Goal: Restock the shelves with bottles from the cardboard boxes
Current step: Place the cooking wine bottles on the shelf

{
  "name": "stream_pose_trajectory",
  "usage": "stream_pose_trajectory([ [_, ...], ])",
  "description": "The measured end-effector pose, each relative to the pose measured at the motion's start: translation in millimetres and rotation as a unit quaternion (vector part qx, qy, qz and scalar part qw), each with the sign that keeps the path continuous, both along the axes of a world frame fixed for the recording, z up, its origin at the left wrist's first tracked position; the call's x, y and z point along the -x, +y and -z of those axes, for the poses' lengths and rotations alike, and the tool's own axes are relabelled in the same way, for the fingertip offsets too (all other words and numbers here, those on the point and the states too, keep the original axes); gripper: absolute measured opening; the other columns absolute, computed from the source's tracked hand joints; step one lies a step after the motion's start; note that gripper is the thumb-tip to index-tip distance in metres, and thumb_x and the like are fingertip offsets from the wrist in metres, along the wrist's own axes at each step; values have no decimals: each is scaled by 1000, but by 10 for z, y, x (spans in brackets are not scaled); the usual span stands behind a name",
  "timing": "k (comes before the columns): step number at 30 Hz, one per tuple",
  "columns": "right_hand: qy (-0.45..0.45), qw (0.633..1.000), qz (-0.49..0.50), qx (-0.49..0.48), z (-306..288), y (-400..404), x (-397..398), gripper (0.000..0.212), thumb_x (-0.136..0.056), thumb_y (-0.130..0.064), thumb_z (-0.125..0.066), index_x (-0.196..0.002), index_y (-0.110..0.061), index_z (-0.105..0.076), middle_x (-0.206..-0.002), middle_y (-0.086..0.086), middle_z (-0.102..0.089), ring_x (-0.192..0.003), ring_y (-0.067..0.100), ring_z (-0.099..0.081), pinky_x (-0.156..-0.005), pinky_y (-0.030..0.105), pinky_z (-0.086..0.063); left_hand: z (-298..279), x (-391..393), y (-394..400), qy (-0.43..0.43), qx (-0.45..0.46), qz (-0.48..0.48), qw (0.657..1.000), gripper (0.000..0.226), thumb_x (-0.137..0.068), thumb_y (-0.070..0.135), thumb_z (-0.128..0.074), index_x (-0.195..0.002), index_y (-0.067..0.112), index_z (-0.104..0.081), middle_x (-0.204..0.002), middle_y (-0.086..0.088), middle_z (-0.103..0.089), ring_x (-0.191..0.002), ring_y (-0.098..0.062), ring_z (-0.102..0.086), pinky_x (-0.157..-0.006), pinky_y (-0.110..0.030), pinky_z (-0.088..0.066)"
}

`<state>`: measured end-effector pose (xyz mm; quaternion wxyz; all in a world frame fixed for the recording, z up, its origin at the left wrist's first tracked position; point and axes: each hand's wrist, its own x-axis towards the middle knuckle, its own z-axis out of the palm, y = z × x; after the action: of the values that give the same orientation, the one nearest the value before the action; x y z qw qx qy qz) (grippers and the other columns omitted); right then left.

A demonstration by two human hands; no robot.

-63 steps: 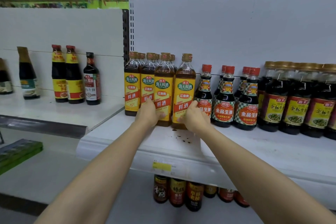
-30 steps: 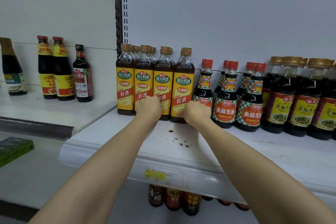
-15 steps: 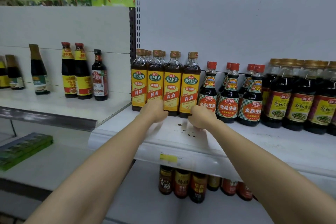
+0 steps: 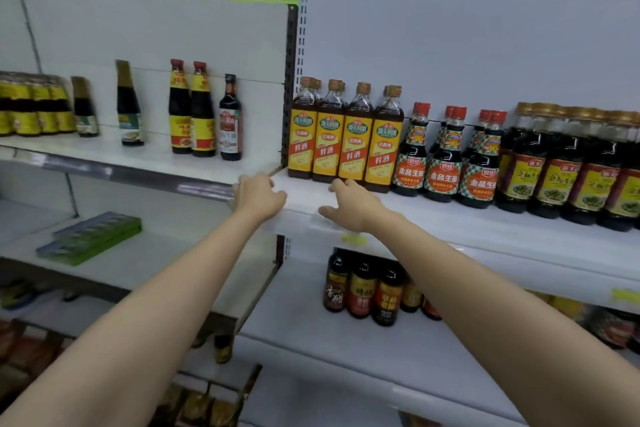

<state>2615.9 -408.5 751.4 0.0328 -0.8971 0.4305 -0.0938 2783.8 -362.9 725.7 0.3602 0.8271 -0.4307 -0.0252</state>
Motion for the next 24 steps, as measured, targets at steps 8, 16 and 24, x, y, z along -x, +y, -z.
stream_pose_trajectory([
  [8, -3, 994, -107, 6, 15, 751, -179, 61, -95, -50, -47, -144, -18, -32, -147, 8, -34, -132, 31, -37, -105, 53, -31, -45, -280, 1094, 48, -73, -55, 995, 68, -88, 38, -60, -138, 0, -35, -142, -21, -41, -134, -36, -33, -105, -43, -38],
  [16, -18, 969, -238, -68, 722, 1469, -241, 64, -94, -50, -49, -145, -16, -30, -147, 11, -28, -135, 32, -28, -107, 52, -32, 547, 186, 2022, 42, -82, -126, 988, 56, -89, 36, -59, -134, 6, -42, -138, -16, -43, -123, -32, -45, -100, -42, -43],
  [24, 71, 930, -314, -178, 1794, 2373, -516, 63, -94, -49, -50, -143, -18, -27, -151, 12, -14, -139, 36, -15, -109, 54, -29, 1461, 339, 3246, 91, -221, -184, 953, 30, -88, 40, -57, -104, 19, -43, -125, -14, -47, -114, -35, -46, -95, -50, -44],
])
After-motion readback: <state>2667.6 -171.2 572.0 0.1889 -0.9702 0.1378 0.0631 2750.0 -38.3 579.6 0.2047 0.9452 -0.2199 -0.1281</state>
